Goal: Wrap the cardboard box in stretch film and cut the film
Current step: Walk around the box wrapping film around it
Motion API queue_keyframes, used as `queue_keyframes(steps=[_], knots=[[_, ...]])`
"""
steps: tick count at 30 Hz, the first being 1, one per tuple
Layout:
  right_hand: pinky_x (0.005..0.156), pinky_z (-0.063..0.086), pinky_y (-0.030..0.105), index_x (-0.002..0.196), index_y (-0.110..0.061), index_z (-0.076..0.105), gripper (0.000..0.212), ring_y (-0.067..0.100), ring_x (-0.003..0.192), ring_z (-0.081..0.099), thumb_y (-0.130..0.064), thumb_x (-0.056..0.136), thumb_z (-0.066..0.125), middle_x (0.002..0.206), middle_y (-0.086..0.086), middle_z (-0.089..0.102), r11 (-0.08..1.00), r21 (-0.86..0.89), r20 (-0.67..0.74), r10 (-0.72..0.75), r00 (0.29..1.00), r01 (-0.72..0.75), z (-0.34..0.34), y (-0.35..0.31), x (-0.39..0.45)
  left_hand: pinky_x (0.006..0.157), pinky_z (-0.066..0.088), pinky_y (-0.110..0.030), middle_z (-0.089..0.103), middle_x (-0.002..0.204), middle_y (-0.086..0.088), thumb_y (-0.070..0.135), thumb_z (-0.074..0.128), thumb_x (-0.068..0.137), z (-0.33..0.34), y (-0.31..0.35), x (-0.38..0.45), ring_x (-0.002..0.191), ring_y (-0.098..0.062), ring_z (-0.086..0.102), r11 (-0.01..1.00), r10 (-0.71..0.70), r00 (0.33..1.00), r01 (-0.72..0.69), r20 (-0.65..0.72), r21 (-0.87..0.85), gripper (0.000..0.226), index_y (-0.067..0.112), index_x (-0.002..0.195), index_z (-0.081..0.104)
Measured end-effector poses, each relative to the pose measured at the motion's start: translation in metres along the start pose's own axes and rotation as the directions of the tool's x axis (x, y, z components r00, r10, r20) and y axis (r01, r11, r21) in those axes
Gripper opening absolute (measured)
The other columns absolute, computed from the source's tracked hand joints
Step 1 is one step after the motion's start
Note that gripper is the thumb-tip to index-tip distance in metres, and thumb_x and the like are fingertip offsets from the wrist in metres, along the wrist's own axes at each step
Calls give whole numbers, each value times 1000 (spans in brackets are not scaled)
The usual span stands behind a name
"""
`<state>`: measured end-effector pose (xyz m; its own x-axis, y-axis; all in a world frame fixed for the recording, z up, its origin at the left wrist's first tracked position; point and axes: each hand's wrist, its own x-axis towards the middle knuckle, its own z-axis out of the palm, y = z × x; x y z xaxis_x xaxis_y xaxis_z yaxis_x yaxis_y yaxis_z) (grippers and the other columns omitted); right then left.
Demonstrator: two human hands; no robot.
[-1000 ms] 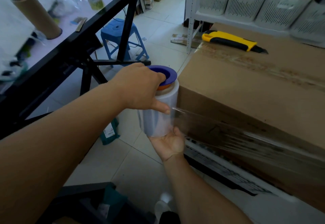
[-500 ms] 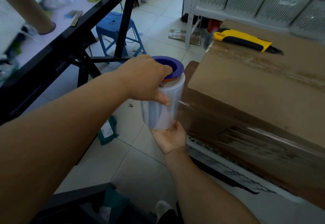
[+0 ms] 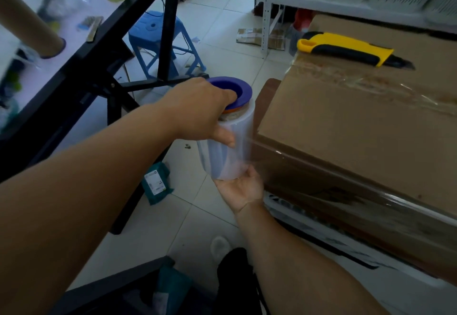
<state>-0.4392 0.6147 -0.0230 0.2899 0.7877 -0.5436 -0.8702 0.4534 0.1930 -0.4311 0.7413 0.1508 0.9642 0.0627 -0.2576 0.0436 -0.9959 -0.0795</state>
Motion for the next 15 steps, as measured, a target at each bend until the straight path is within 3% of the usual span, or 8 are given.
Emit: queue_keyframes(steps=[3, 11, 15], knots=[[91, 46, 47, 134, -6, 51, 43, 36, 119, 53, -22, 97, 35, 133, 20, 55, 999, 2, -18, -38, 999, 38, -1, -3, 12, 62, 31, -28, 34, 59, 9, 69, 62, 68, 3, -8, 8, 53, -6, 30, 1000, 18, 1000, -18, -2, 7, 58, 26, 66, 23], [110, 31, 48, 135, -8, 50, 45, 34, 131, 44, -27, 96, 36, 139, 18, 51, 982, 163, -33, -93, 995, 97, 5, 0, 26, 62, 34, -27, 36, 61, 9, 72, 59, 69, 1, -21, 32, 54, -5, 33, 992, 128, 992, -127, -11, 20, 57, 23, 79, 32], [114, 26, 48, 121, -2, 58, 39, 34, 131, 43, -22, 95, 38, 131, 19, 56, 964, 188, -53, -183, 982, 190, 12, 3, 28, 63, 34, -27, 32, 63, 9, 72, 56, 72, -1, -21, 44, 62, -11, 41, 982, 173, 985, -171, -15, 83, 59, 20, 87, 33]])
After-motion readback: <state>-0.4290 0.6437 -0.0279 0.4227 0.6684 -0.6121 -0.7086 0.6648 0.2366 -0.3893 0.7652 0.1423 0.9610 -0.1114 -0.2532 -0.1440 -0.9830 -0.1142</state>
